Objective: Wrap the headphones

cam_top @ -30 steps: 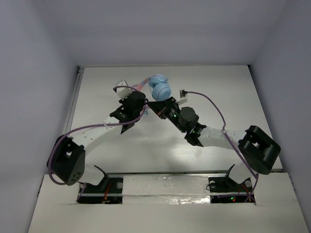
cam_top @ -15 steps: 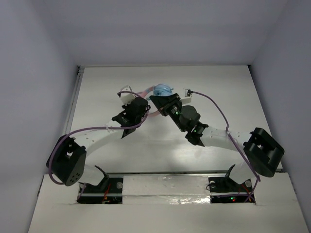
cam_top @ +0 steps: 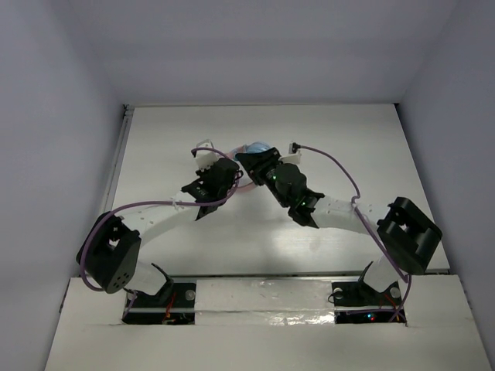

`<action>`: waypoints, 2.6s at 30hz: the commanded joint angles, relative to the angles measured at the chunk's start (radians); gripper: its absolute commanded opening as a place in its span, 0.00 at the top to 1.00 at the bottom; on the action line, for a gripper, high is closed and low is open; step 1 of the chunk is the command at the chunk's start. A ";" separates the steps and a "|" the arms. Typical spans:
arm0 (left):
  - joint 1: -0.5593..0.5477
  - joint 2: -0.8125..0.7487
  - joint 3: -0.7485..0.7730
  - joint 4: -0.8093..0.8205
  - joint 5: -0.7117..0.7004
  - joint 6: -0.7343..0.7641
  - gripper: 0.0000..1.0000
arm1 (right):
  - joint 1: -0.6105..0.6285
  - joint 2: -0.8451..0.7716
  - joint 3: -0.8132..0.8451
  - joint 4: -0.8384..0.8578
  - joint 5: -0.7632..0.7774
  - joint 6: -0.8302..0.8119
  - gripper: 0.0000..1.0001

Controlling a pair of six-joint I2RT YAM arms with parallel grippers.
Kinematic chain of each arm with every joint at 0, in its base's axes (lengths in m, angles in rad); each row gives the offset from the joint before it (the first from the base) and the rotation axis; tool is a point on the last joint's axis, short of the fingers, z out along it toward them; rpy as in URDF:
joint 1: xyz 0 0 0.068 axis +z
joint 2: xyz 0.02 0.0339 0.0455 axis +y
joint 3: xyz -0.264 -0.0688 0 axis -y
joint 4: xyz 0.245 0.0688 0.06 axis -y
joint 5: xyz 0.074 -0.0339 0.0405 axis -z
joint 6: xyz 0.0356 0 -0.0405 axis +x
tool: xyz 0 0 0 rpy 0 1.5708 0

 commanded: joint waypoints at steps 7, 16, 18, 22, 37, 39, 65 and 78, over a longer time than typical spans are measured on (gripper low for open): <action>-0.019 -0.013 0.102 -0.058 0.015 0.090 1.00 | -0.005 -0.066 0.123 -0.122 0.070 -0.065 0.36; -0.019 -0.011 0.135 -0.063 0.075 0.122 1.00 | -0.015 -0.046 0.258 -0.273 0.039 -0.158 0.24; -0.019 -0.020 0.127 -0.061 0.095 0.128 1.00 | -0.024 -0.058 0.257 -0.283 0.066 -0.186 0.30; -0.019 -0.042 0.115 -0.060 0.107 0.140 1.00 | -0.035 -0.138 0.209 -0.282 0.140 -0.241 0.53; 0.004 -0.028 0.162 0.046 0.163 0.292 1.00 | -0.055 -0.739 -0.110 -0.477 0.441 -0.588 1.00; 0.018 0.013 0.182 0.067 0.176 0.313 1.00 | -0.055 -0.808 -0.156 -0.551 0.451 -0.589 1.00; 0.115 0.498 0.351 0.408 0.276 0.419 1.00 | -0.055 -1.155 -0.331 -0.833 0.359 -0.543 0.65; 0.124 0.405 0.287 0.408 0.224 0.384 0.48 | -0.055 -1.135 -0.285 -0.823 0.388 -0.583 0.21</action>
